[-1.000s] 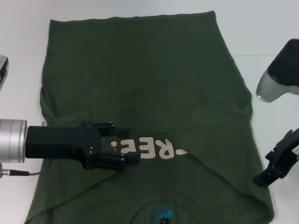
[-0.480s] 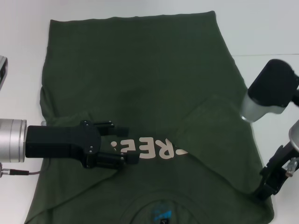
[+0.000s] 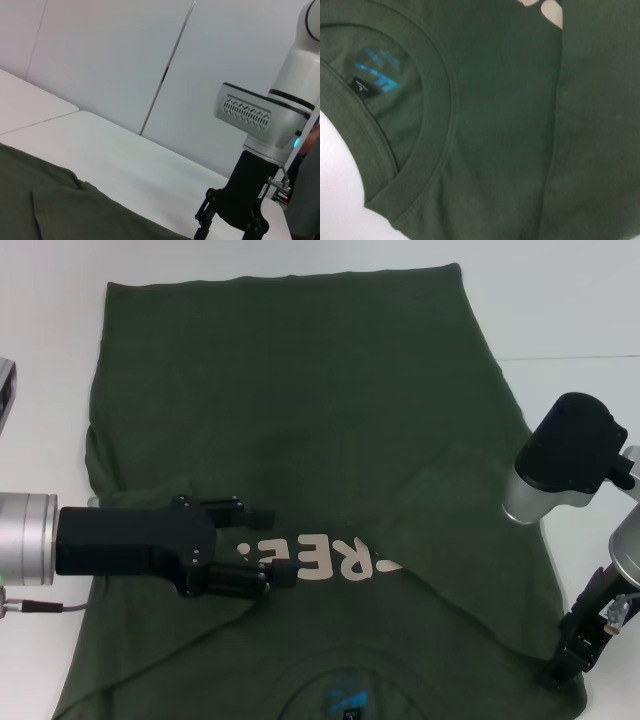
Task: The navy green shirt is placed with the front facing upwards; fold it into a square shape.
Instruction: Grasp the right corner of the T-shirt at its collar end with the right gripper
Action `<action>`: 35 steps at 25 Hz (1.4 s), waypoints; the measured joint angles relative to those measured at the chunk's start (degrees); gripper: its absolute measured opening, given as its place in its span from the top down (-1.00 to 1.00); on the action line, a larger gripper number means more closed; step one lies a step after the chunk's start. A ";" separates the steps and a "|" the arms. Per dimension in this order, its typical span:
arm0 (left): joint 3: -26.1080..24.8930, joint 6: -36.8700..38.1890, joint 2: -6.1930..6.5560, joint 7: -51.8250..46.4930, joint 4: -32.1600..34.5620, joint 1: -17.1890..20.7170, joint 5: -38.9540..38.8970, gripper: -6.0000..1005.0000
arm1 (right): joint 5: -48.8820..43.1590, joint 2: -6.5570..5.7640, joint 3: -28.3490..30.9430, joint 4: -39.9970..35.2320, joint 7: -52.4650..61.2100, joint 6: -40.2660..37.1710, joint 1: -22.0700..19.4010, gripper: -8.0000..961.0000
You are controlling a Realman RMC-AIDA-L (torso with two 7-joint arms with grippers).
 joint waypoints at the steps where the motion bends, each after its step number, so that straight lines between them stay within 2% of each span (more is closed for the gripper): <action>1: 0.00 -0.01 0.00 0.00 -0.01 0.00 -0.01 -0.83 | -0.22 0.00 -0.16 0.31 0.04 0.28 0.00 -0.60; 8: 0.00 -0.01 0.00 0.00 -0.11 0.00 -0.08 -0.84 | -0.61 -0.10 -0.76 0.78 0.42 1.55 0.02 -0.59; 14: 0.00 0.32 0.00 0.00 -0.14 0.29 -0.42 -0.84 | -0.88 -0.09 -1.25 1.98 1.15 2.06 0.35 -0.52; 21: 0.00 0.39 0.00 0.00 -0.14 0.36 -0.51 -0.84 | -2.82 -0.09 -4.51 2.24 2.31 2.89 0.35 -0.44; 30: 0.00 0.07 0.00 0.00 -0.53 0.37 -0.52 -0.84 | -2.87 -0.09 -4.97 1.70 2.41 2.78 0.03 -0.33; 35: 0.00 -0.01 0.06 0.00 -0.57 0.44 -0.52 -0.84 | -2.97 -0.09 -5.15 1.70 2.47 2.60 0.01 0.11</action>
